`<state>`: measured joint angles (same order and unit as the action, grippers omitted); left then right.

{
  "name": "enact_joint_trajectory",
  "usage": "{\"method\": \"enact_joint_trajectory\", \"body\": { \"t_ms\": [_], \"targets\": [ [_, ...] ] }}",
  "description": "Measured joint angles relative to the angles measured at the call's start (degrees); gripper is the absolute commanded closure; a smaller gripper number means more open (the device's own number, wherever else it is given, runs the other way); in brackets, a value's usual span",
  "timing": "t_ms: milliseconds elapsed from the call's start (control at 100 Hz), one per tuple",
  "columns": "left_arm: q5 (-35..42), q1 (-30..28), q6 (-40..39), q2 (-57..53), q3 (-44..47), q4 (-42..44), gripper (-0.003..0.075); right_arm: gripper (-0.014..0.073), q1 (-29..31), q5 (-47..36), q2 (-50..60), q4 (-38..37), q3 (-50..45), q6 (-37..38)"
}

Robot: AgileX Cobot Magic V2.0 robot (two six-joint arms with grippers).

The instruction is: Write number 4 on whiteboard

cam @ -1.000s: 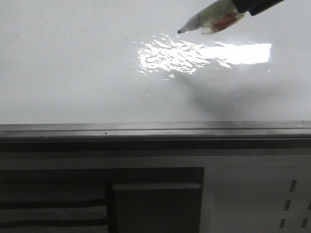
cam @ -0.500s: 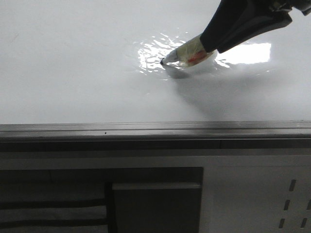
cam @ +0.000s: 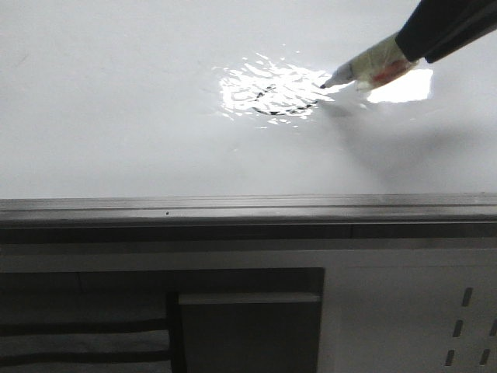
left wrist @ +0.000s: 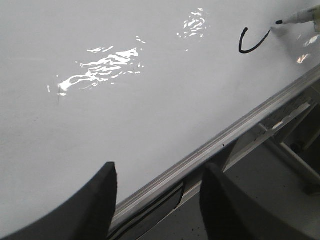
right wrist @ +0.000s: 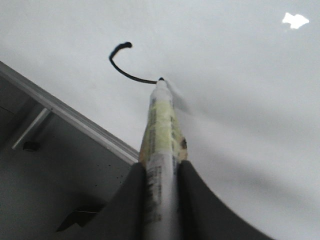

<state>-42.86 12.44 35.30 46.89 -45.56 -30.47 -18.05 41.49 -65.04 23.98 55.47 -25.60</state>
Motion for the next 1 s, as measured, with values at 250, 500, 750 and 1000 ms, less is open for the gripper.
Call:
{"method": "enact_joint_trajectory", "body": {
  "t_ms": [250, 500, 750, 1000],
  "targets": [
    [0.0, 0.0, 0.0, 0.1, 0.0, 0.0, 0.0377, 0.0640, -4.6, -5.8, -0.6, 0.6, 0.0, 0.0],
    [0.0, 0.0, 0.0, 0.1, 0.0, 0.0, 0.0377, 0.0640, -5.2, -3.4, -6.0, -2.3, 0.0, -0.2],
    [0.4, 0.6, 2.7, 0.1, -0.3, -0.1, 0.0377, 0.0640, -7.8, 2.9, -4.4, -4.5, 0.9, -2.2],
    [-6.1, 9.4, 19.0, 3.6, -6.5, -4.8, 0.0377, 0.0640, -13.0, 5.2, 6.6, -4.5, 2.6, -20.2]
  ]
}}
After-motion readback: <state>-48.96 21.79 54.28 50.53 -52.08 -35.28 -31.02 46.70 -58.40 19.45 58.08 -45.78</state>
